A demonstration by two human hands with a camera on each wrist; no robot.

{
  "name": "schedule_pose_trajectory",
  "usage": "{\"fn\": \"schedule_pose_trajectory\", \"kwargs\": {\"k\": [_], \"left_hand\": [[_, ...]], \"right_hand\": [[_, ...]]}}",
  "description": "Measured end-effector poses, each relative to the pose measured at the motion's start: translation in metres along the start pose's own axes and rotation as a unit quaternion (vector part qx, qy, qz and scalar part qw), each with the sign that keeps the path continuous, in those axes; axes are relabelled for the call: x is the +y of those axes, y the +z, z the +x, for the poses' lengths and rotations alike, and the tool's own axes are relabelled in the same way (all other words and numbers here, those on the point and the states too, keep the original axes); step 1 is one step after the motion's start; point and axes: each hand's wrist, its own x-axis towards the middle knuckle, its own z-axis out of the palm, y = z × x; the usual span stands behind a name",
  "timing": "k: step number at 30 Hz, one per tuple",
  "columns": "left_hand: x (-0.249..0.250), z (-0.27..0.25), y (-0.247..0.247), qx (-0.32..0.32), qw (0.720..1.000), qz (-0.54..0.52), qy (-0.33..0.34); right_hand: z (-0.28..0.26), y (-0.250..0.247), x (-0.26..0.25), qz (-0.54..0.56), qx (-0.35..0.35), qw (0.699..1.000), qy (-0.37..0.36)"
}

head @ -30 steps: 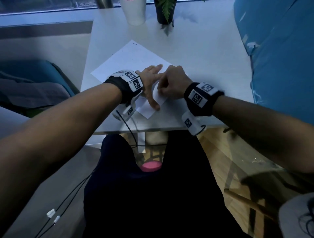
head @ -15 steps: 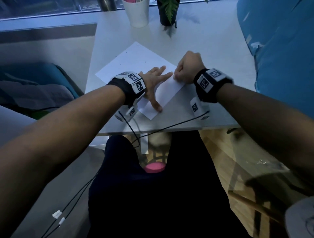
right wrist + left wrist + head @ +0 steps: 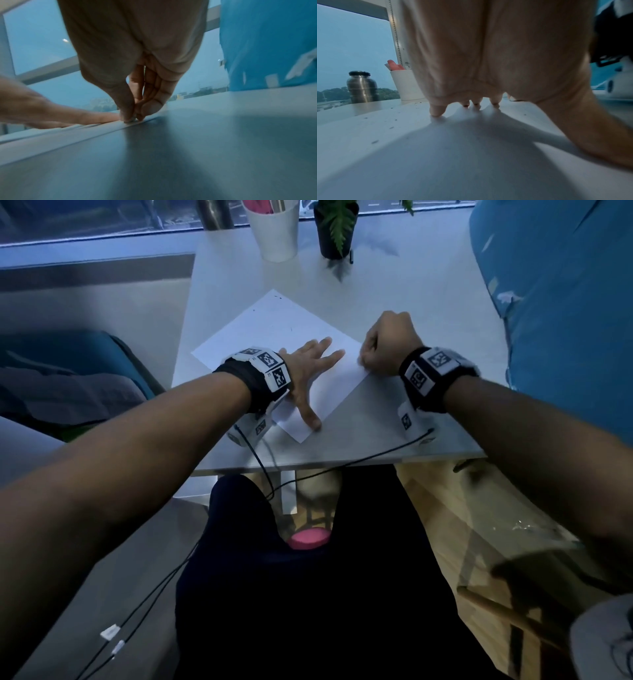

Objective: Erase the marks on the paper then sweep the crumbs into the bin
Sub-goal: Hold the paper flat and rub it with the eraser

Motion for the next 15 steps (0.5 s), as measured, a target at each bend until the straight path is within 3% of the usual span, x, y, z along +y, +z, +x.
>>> {"fn": "schedule_pose_trajectory", "kwargs": {"k": [1, 3, 7, 11, 15], "left_hand": [[0.002, 0.000, 0.000, -0.002, 1.000, 0.002, -0.001], [0.002, 0.001, 0.000, -0.004, 1.000, 0.002, 0.001], [-0.002, 0.004, 0.002, -0.013, 1.000, -0.009, 0.006], [0.000, 0.006, 0.002, -0.019, 1.000, 0.012, -0.005], [0.000, 0.008, 0.002, -0.019, 1.000, 0.016, -0.003]], "right_hand": [[0.002, -0.001, 0.000, -0.004, 0.013, 1.000, 0.008], [-0.009, 0.004, -0.020, -0.004, 0.022, 0.998, -0.051], [-0.045, 0.018, -0.051, 0.008, -0.104, 0.986, -0.127], [-0.002, 0.001, -0.009, -0.009, -0.024, 0.998, -0.055], [0.015, -0.009, 0.003, 0.004, -0.016, 1.000, -0.014]]}}
